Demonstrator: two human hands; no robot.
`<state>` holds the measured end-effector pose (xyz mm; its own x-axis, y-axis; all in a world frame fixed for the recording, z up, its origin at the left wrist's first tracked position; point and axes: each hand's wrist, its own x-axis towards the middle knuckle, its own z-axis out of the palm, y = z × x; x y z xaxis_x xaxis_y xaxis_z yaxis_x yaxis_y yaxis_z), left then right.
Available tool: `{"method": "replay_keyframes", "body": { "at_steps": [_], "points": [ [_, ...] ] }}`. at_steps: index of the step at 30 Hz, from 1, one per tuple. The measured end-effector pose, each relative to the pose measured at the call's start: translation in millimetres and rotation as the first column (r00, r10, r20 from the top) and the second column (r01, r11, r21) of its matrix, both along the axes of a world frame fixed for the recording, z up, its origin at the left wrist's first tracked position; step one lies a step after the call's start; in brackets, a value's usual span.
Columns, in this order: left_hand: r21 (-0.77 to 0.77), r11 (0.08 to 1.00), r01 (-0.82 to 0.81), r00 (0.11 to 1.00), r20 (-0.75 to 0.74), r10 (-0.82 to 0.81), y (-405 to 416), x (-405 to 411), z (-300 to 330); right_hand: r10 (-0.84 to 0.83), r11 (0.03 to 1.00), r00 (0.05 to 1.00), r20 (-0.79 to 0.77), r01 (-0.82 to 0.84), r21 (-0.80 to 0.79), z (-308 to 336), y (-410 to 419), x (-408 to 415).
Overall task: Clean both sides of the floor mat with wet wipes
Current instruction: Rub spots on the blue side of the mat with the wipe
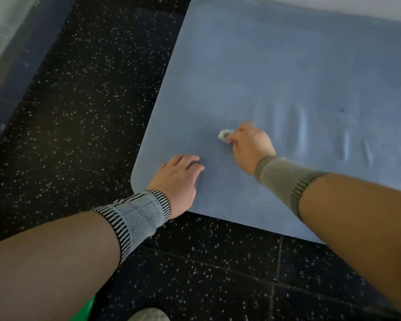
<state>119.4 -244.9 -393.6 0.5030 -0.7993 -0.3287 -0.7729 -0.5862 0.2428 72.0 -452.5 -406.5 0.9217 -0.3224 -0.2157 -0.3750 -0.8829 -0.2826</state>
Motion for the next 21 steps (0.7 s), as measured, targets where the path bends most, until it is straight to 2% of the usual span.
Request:
{"method": "replay_keyframes", "body": {
  "at_steps": [2,4,6,7,8,9,11,12,13,14,17,19,20,21],
  "points": [
    [0.005,1.000,0.002,1.000,0.002,-0.002,0.1,1.4,-0.8,0.235,0.969,0.972,-0.027,-0.232,0.086,6.9,26.6,-36.9],
    [-0.001,1.000,0.011,1.000,0.018,-0.011,-0.9,1.4,-0.8,0.430,0.882,0.902,-0.034,-0.412,0.229,18.7,45.8,-78.1],
    [0.000,1.000,0.009,1.000,0.016,-0.009,-2.3,-0.2,-0.4,0.524,0.840,0.850,-0.061,-0.503,0.203,26.3,36.8,-82.4],
    [0.004,1.000,0.011,1.000,0.012,-0.011,-3.3,-0.8,-0.3,0.495,0.861,0.868,-0.023,-0.487,0.144,24.1,25.1,-71.4],
    [0.011,1.000,0.019,1.000,0.011,-0.019,-4.3,-1.5,-0.4,0.380,0.919,0.924,0.050,-0.383,0.096,21.1,11.7,-55.9],
    [0.017,0.999,0.030,0.999,0.018,-0.031,-4.1,-2.0,-0.4,0.195,0.977,0.976,0.102,-0.202,0.065,17.6,-2.6,-37.8],
    [0.028,0.998,0.054,0.998,0.031,-0.055,-3.6,-2.6,-0.1,-0.073,0.997,0.992,0.101,0.072,0.017,7.1,-26.5,-12.2],
    [0.034,0.998,0.060,0.998,0.031,-0.061,-3.5,-2.8,0.4,-0.120,0.993,0.987,0.106,0.119,0.010,-1.6,-27.7,-11.1],
    [0.038,0.997,0.061,0.998,0.031,-0.063,-3.6,-2.6,1.0,-0.115,0.993,0.990,0.078,0.115,0.016,-4.3,-20.9,-17.8],
    [0.037,0.998,0.057,0.998,0.032,-0.059,-3.6,-2.2,1.6,-0.040,0.999,0.997,0.064,0.038,0.034,-3.6,-6.8,-32.3],
    [0.016,0.999,0.050,0.998,0.023,-0.050,-5.7,-3.3,3.0,0.220,0.938,0.975,0.038,-0.222,0.266,7.4,38.8,-98.4],
    [0.009,0.998,0.060,0.998,0.012,-0.060,-7.6,-6.1,3.8,0.427,0.880,0.904,-0.029,-0.408,0.242,12.7,40.2,-113.8],
    [0.003,0.997,0.073,0.997,0.007,-0.073,-9.2,-7.5,3.9,0.423,0.891,0.906,-0.018,-0.412,0.193,11.9,29.6,-106.1],
    [0.001,0.996,0.092,0.996,0.001,-0.092,-10.7,-9.2,3.9,0.345,0.931,0.939,-0.001,-0.342,0.125,12.4,16.9,-91.9]
  ]
}}
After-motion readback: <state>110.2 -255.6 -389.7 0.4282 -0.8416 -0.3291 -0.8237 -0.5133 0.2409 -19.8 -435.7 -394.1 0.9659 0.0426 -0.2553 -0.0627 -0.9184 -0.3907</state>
